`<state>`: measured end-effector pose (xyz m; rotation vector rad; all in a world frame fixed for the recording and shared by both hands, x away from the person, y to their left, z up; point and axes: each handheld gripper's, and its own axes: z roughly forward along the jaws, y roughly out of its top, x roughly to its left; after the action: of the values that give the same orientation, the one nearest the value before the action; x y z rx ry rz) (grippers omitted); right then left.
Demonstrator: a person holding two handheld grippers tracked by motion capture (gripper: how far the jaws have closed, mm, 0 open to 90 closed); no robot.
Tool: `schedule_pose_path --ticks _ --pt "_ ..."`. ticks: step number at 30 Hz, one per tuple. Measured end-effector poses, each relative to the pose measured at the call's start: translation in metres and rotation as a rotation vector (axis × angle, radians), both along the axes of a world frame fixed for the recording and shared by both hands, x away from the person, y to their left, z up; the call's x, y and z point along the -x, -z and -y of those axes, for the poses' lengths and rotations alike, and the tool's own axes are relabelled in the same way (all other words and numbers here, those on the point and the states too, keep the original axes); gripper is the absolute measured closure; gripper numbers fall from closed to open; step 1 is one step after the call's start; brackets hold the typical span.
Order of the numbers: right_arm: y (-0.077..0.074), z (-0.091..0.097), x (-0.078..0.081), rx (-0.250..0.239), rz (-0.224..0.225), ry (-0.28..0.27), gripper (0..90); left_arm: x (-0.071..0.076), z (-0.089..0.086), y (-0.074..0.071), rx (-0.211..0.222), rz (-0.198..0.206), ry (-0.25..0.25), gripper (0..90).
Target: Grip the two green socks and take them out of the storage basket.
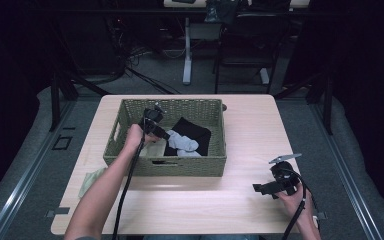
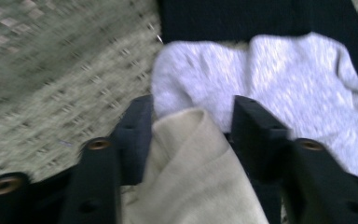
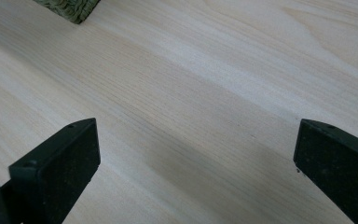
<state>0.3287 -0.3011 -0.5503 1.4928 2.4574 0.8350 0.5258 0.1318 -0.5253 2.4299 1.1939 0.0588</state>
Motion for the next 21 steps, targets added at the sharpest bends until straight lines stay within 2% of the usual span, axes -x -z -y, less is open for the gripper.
schedule_pose_path --ticks 2,3,5,7,13,16,17,21 --pt "0.0 0.0 0.0 -0.006 0.001 0.005 0.0 0.0 -0.001 0.0 0.014 -0.01 0.007 62.1" --pt "0.001 0.0 0.001 -0.015 0.005 0.016 0.0 0.0 0.0 0.0 0.003 -0.012 0.003 67.5" --pt "0.0 0.001 0.0 -0.006 -0.002 0.004 0.0 0.001 -0.001 -0.001 0.003 -0.016 -0.002 80.9" --pt "0.0 0.001 0.0 -0.007 -0.001 0.005 0.0 0.002 -0.003 -0.005 0.011 -0.017 -0.01 86.4" --pt "0.0 0.002 0.0 -0.008 -0.002 0.002 0.0 0.009 -0.011 -0.024 0.034 0.007 -0.024 86.6" --pt "0.001 -0.001 0.001 -0.013 0.009 0.024 0.0 0.014 -0.015 -0.037 0.041 0.025 -0.023 86.6" --pt "0.0 0.0 0.0 -0.008 -0.002 0.005 0.0 0.015 -0.017 -0.042 0.043 0.027 -0.019 86.6" --pt "0.0 0.0 0.0 -0.001 -0.004 0.001 0.0 0.02 -0.022 -0.061 0.04 0.05 -0.016 86.7"
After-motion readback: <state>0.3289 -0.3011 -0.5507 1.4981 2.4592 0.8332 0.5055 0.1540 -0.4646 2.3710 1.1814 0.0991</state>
